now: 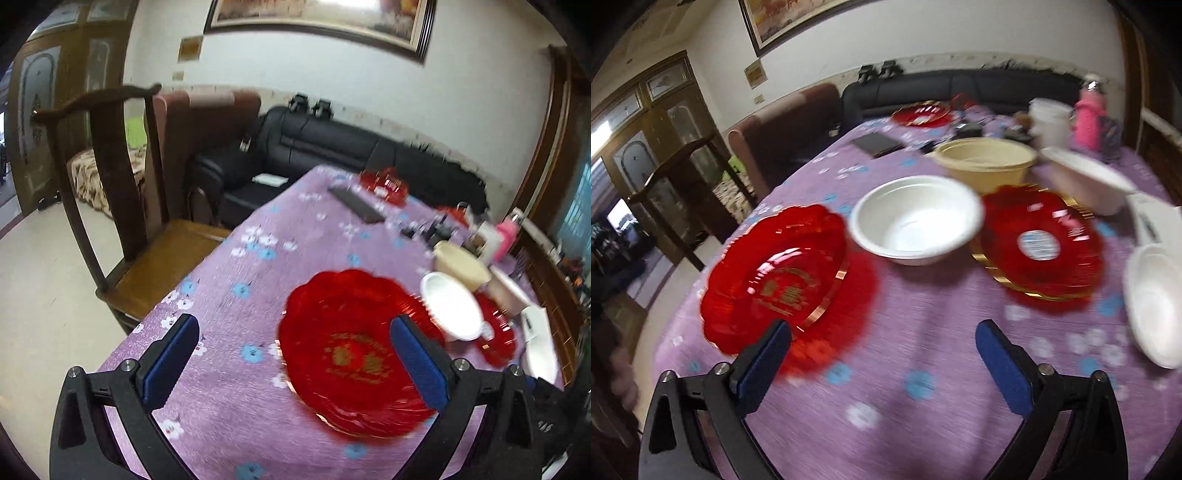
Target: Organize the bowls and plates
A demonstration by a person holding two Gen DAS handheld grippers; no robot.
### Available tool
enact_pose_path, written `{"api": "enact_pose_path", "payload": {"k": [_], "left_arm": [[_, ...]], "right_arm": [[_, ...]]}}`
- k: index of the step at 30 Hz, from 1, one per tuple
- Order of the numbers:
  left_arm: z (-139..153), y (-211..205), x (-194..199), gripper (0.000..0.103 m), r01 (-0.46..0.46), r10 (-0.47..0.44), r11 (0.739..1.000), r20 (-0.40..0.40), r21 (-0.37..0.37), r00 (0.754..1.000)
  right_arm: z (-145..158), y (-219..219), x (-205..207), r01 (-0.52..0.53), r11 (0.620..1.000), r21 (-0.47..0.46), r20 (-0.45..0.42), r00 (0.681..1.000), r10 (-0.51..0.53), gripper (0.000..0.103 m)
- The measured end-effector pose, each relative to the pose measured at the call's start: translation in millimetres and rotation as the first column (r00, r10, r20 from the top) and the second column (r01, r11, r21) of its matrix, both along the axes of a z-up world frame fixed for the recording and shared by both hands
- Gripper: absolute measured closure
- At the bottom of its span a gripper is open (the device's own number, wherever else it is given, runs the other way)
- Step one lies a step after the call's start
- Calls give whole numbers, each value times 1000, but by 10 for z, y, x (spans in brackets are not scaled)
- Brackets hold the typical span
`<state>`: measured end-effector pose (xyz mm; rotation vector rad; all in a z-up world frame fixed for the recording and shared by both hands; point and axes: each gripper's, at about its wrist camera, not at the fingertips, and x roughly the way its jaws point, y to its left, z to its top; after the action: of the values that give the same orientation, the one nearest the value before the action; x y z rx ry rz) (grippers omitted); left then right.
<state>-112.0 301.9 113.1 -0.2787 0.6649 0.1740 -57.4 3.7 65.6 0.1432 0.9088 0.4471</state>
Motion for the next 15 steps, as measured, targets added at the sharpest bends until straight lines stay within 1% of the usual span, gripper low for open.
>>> {"api": "enact_pose_path", "payload": {"k": [2, 4, 7, 9, 10, 11, 12, 13, 14, 15], "left_arm": [[-82, 82, 90, 0, 9, -9, 1000, -23, -9, 1000], [-169, 150, 232, 0, 19, -21, 999, -54, -39, 998], [-308, 211, 440, 0, 37, -47, 994, -96, -103, 994], [-386, 230, 568, 0, 50, -67, 989, -124, -136, 990], [-407, 220, 607, 2, 62, -80, 988, -130, -140, 988], [-435, 202, 655, 5, 74, -93, 988, -140, -138, 986], [-497, 178, 724, 7, 81, -102, 989, -167, -126, 981], [-545, 170, 775, 12, 83, -106, 989, -187, -126, 977], [-590, 162, 817, 22, 89, -115, 987, -205, -135, 972], [-656, 157, 871, 28, 98, -131, 984, -229, -152, 965]], "right_arm": [[-54, 111, 92, -1, 999, 33, -37, 999, 2, 5], [-127, 224, 208, 5, 999, 34, -59, 998, -3, 10], [-190, 360, 317, 4, 1000, 18, -87, 996, -2, 19], [-219, 445, 373, 7, 1000, -7, -93, 996, -8, 20], [-233, 484, 397, 4, 1000, -18, -95, 995, -6, 22], [-251, 521, 422, -2, 1000, -28, -100, 995, -1, 24], [-287, 554, 462, -4, 999, -37, -106, 994, 0, 27], [-305, 577, 479, -5, 999, -43, -114, 994, 0, 29], [-321, 589, 493, -7, 999, -45, -121, 993, 2, 30], [-352, 599, 500, -10, 999, -48, -128, 992, 4, 35]]}}
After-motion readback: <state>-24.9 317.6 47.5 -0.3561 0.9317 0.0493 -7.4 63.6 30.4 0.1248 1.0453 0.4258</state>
